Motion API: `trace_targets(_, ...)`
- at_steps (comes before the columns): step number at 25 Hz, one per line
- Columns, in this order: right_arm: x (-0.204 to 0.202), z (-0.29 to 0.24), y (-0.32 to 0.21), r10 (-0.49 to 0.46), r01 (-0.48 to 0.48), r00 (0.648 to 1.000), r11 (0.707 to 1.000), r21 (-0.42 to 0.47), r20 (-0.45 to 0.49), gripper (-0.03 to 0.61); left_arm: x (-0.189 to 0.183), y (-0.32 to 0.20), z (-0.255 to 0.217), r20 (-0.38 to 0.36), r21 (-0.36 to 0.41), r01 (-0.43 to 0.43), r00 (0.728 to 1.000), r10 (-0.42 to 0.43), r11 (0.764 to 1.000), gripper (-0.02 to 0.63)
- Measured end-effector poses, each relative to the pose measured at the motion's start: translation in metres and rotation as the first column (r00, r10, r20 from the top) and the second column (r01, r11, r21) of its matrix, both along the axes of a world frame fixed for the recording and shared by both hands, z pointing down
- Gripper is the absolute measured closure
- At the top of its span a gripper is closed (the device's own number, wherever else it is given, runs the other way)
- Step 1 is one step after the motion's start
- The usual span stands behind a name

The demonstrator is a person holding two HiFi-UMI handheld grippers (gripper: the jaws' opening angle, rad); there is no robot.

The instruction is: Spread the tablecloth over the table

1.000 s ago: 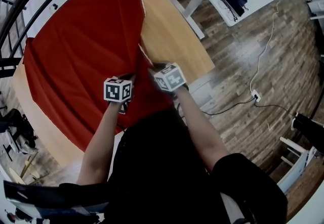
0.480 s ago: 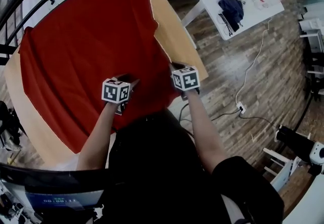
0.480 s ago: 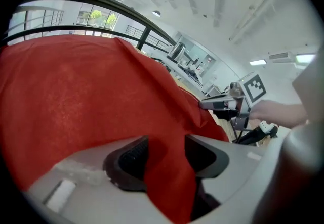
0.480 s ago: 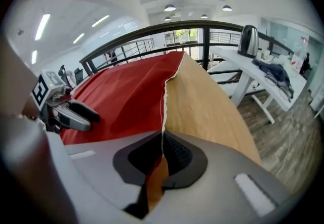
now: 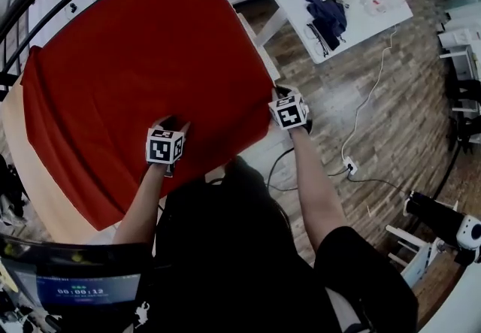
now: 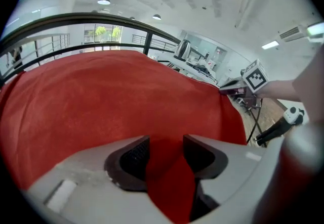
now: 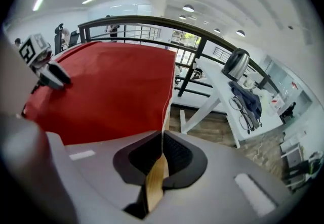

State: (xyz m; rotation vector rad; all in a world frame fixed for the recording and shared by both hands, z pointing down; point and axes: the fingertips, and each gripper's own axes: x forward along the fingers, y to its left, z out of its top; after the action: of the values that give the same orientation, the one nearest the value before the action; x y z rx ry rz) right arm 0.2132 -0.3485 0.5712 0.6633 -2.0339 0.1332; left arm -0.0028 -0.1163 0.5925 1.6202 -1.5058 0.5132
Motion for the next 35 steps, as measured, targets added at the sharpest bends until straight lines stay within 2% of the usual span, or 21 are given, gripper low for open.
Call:
trace_targets(3,-0.01,-0.004,-0.023,0.015,-0.016,0.996,1.0,0.015,0.084,0.56,0.001,-0.011,0.002,0.05,0.003,0.077,0.996,-0.077,0.997,0.4)
trace_targets(5,-0.021,-0.003,-0.045,-0.009,0.007,0.994,1.0,0.024,0.113,0.561,0.0,-0.025,0.004,0.079,-0.001,0.121,0.99,-0.12,0.993,0.4)
trace_targets(9,-0.028,-0.001,-0.074,-0.036,0.043,0.979,0.998,-0.034,0.201,0.55,0.001,-0.045,0.007,0.162,-0.022,0.154,0.976,-0.149,0.988,0.408)
trace_targets(10,-0.024,-0.003,-0.074,-0.033,0.047,0.972,0.997,-0.055,0.234,0.537,0.005,-0.047,0.003,0.18,-0.021,0.16,0.972,-0.153,0.987,0.408)
trace_targets(12,-0.011,-0.004,-0.064,-0.031,0.065,0.956,0.992,-0.107,0.291,0.443,0.023,-0.05,-0.008,0.198,-0.001,0.15,0.969,-0.147,0.989,0.434)
trace_targets(14,0.014,-0.003,-0.046,-0.026,0.082,0.942,0.985,-0.153,0.334,0.43,0.058,-0.056,-0.018,0.185,0.027,0.097,0.978,-0.101,0.995,0.461)
trace_targets(16,0.045,-0.002,-0.022,0.001,0.079,0.923,0.979,-0.19,0.385,0.43,0.106,-0.063,-0.024,0.155,0.053,0.003,0.988,-0.012,0.999,0.489)
trace_targets(19,0.074,-0.002,0.03,0.039,0.116,0.878,0.949,-0.292,0.478,0.466,0.176,-0.075,-0.028,0.126,0.077,-0.158,0.981,0.148,0.984,0.511)
trace_targets(21,0.08,0.006,0.071,0.023,0.171,0.869,0.923,-0.344,0.494,0.465,0.208,-0.078,-0.021,0.1,0.062,-0.224,0.971,0.218,0.973,0.502)
trace_targets(22,0.082,0.013,0.088,0.009,0.189,0.873,0.915,-0.356,0.487,0.465,0.22,-0.078,-0.013,0.073,0.043,-0.243,0.968,0.24,0.969,0.477)
trace_targets(24,0.086,0.029,0.112,-0.022,0.215,0.887,0.903,-0.371,0.461,0.455,0.234,-0.075,0.003,0.015,-0.008,-0.258,0.966,0.258,0.966,0.421)
trace_targets(28,0.09,0.06,0.135,-0.067,0.24,0.914,0.885,-0.399,0.399,0.402,0.236,-0.074,0.008,0.005,-0.044,-0.245,0.969,0.245,0.969,0.442)
trace_targets(32,0.078,0.081,0.129,-0.062,0.241,0.905,0.891,-0.385,0.422,0.39,0.239,-0.075,0.011,0.005,-0.062,-0.243,0.97,0.243,0.968,0.439)
trace_targets(33,0.075,0.079,0.13,-0.073,0.258,0.897,0.887,-0.383,0.435,0.414,0.241,-0.076,0.011,-0.006,-0.074,-0.239,0.971,0.239,0.968,0.43)
trace_targets(34,0.073,0.073,0.134,-0.09,0.281,0.89,0.88,-0.383,0.448,0.504,0.242,-0.078,0.011,-0.022,-0.085,-0.231,0.973,0.23,0.969,0.414)
trace_targets(35,0.072,0.065,0.141,-0.105,0.302,0.883,0.874,-0.381,0.458,0.549,0.243,-0.08,0.008,-0.04,-0.091,-0.221,0.975,0.219,0.971,0.392)
